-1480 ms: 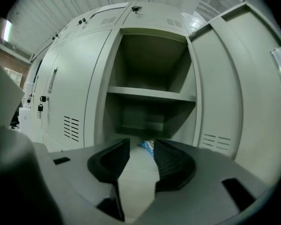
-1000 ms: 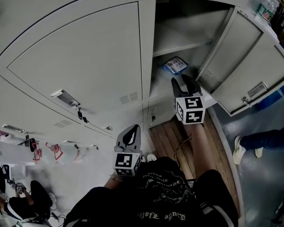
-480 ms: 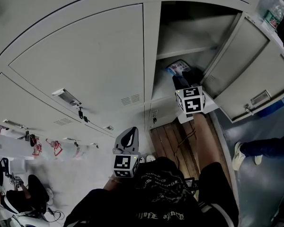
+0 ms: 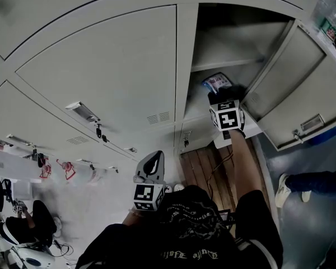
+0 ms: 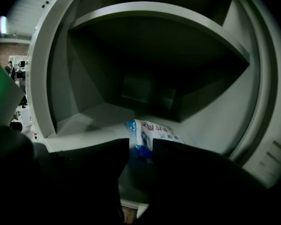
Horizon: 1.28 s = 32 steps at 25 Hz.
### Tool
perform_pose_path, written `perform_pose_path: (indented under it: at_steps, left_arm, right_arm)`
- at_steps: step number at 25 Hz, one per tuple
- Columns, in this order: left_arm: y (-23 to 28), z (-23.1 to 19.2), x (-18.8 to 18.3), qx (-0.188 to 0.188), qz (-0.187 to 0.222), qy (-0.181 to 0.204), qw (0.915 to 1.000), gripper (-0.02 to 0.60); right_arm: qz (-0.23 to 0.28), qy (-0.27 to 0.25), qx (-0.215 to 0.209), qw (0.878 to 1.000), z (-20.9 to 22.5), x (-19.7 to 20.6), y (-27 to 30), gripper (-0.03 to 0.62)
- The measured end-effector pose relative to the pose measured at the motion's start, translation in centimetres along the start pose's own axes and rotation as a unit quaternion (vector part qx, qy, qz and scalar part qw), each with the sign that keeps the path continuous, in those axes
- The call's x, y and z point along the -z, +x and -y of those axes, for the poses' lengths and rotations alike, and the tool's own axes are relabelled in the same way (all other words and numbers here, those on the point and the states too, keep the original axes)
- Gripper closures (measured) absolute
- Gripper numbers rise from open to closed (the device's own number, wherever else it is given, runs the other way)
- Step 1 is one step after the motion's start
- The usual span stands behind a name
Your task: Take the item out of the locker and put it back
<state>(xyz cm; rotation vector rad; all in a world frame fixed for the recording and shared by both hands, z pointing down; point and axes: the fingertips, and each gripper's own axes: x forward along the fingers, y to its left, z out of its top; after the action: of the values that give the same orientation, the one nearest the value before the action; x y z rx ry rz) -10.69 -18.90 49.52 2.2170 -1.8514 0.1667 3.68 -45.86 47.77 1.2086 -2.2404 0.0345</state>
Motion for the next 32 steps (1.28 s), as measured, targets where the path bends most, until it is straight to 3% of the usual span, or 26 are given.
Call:
perform_pose_path:
  at_steps: [7, 15, 32]
  left_arm:
    - [0.2, 0.0, -0.1, 0.001, 0.006, -0.006, 1.0000, 0.575]
    - [0.8, 0.5, 0.6, 0.012, -0.008, -0.015, 0.9998, 0.575]
    - [1.2, 1.3, 1.2, 0.029, -0.018, -0.014, 0.9993, 0.575]
  right_arm:
    - [-0.011, -0.029, 0.009, 0.999, 0.0, 0.0, 0.1, 0.499]
    - [0.015, -0.031, 0.029, 0.999, 0.7, -0.5, -0.6, 0.555]
    - [0.069, -0.067, 0.057, 0.994, 0.2, -2.5, -5.5, 0.567]
